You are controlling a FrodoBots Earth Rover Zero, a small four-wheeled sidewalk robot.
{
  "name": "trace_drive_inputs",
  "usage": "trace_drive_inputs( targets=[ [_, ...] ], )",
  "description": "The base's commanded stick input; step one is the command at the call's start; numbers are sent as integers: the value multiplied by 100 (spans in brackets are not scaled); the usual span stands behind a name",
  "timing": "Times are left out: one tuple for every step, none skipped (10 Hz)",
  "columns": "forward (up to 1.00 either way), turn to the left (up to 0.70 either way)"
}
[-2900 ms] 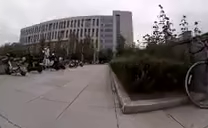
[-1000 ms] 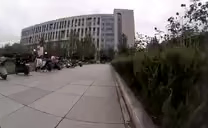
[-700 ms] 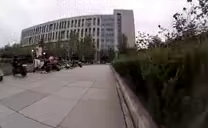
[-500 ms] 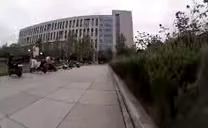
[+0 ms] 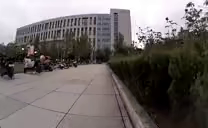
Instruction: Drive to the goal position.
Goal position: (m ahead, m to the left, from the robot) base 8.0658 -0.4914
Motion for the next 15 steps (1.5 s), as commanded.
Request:
trace_drive_inputs(
  targets=[
    [70, -5],
    [70, -13],
    [70, -14],
    [70, -14],
    [70, -14],
    [70, -14],
    [70, -7],
    [70, 0],
    [70, 0],
    [70, 0],
    [70, 0],
    [70, 0],
    [70, 0],
    [70, 0],
    [70, 0]
  ],
)
